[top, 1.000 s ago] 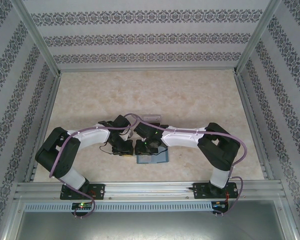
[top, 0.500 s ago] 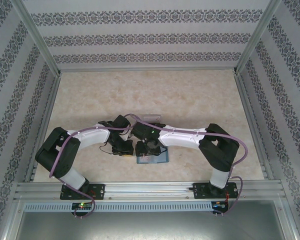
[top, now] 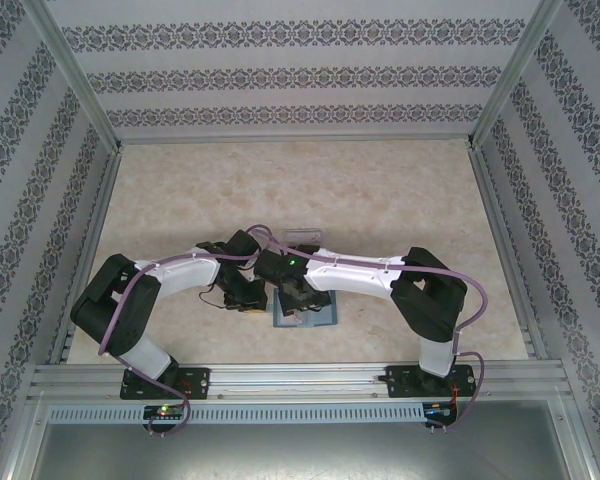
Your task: Take the credit cards out of the card holder
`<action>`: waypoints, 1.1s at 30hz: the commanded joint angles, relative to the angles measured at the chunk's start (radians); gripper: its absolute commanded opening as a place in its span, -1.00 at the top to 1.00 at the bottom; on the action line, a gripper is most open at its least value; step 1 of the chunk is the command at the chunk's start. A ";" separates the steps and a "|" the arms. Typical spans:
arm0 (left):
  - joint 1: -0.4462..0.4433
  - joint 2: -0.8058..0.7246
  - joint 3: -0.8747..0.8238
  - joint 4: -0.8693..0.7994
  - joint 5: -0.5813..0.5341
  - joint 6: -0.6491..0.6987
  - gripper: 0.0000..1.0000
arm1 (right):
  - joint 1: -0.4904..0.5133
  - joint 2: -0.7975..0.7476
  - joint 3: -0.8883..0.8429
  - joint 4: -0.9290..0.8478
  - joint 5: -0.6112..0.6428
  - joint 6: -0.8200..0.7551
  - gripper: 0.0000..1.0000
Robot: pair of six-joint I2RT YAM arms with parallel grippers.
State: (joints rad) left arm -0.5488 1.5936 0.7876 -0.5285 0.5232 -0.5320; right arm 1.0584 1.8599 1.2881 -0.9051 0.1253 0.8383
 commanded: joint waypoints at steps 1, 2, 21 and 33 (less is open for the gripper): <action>-0.011 0.032 -0.009 0.001 -0.029 0.021 0.72 | 0.017 -0.009 0.004 -0.070 0.066 -0.015 -0.39; -0.010 0.032 -0.008 0.001 -0.028 0.021 0.72 | 0.017 -0.014 -0.003 -0.075 0.072 -0.013 -0.40; -0.010 0.039 0.003 -0.021 -0.038 0.026 0.72 | -0.019 -0.092 -0.162 -0.048 0.101 0.004 -0.48; -0.011 -0.030 0.001 -0.030 -0.023 -0.001 0.72 | -0.049 -0.149 -0.328 0.200 -0.025 -0.055 -0.46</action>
State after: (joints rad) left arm -0.5491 1.5921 0.7921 -0.5327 0.5220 -0.5285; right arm 1.0203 1.7149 1.0088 -0.7986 0.1608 0.8196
